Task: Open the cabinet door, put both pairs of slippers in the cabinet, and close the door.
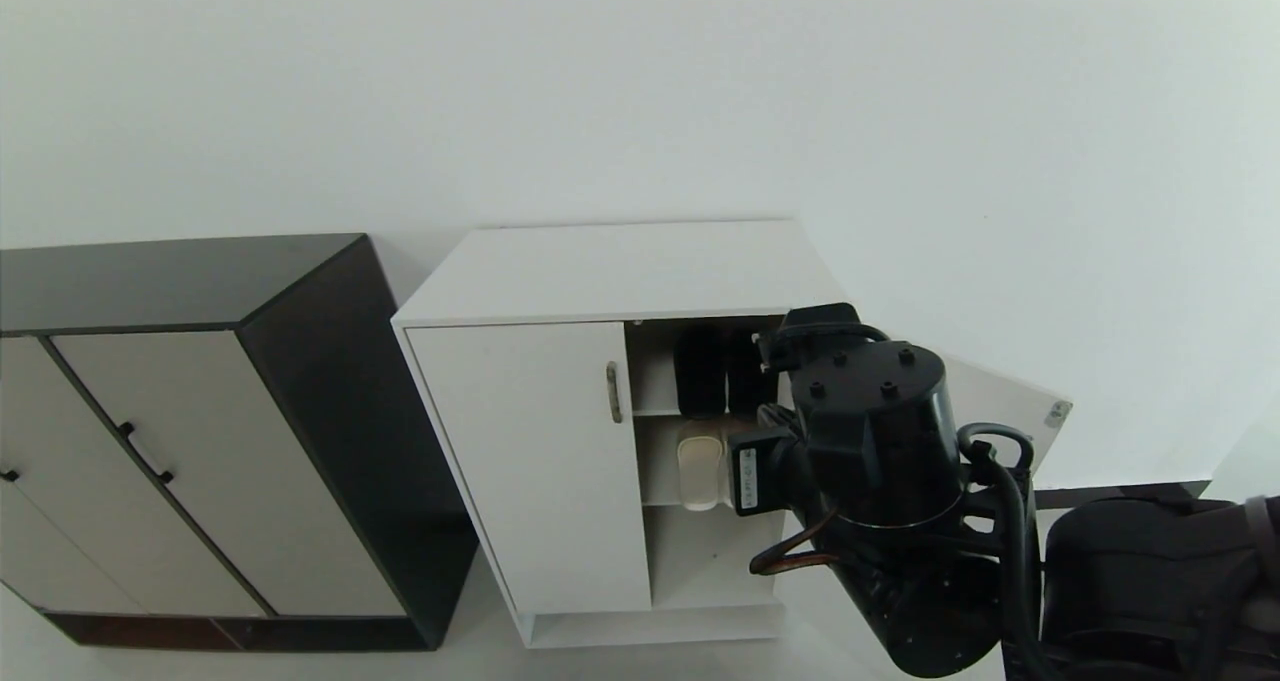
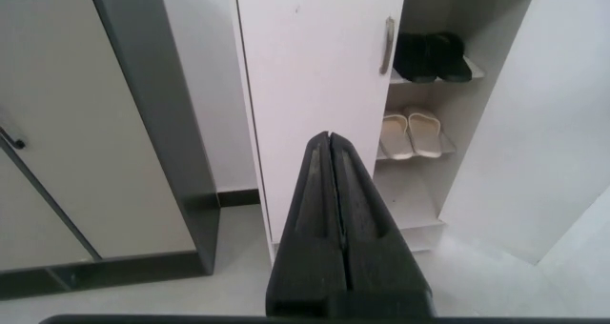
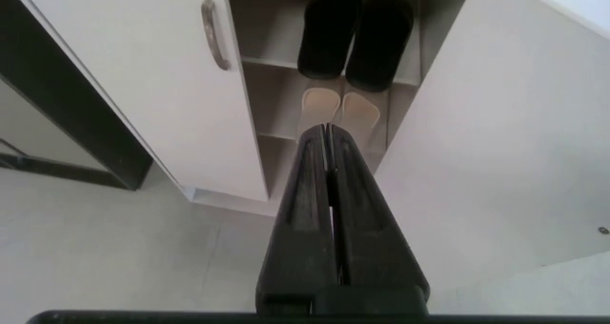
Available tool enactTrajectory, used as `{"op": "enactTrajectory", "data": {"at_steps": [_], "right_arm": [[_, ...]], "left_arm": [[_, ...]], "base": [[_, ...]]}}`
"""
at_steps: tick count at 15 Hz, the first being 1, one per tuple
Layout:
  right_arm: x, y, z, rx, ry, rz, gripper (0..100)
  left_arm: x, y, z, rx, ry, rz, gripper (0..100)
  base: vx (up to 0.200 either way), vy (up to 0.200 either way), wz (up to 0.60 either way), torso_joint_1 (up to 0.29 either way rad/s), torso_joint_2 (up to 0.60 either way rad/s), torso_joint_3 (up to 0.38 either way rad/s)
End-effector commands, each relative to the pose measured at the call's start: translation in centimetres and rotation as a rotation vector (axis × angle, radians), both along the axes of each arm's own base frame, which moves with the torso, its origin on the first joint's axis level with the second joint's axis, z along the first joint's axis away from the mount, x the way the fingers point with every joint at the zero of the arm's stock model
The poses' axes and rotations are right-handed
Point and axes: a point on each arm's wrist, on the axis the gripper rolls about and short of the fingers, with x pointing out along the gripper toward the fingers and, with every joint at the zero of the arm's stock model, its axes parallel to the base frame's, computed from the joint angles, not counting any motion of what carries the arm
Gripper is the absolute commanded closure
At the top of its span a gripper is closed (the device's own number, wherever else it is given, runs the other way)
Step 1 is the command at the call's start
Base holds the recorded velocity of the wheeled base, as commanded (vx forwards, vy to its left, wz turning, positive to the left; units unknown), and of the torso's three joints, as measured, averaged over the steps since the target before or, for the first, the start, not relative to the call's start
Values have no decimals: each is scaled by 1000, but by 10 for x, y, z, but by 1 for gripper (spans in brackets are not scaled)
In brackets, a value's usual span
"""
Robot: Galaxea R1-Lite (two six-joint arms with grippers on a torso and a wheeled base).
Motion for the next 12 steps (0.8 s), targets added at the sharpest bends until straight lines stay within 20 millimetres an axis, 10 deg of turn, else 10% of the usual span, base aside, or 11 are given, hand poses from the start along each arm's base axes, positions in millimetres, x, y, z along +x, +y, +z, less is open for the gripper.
{"op": "enactTrajectory", "data": {"at_steps": [1,7,12], "right_arm": [[1,-2,-4,-11,9,2,100],[1,-2,-6,-23,11,3,100],[1,-2,-6,-21,13,9,100]], "left_arm": [[0,0,0,0,0,2,100],[0,0,0,0,0,0,100],[0,0,0,0,0,0,100]], "base": [[0,0,0,61,-149,-76],[0,0,0,4,-13,-8],[0,0,-600,4,0,0]]}}
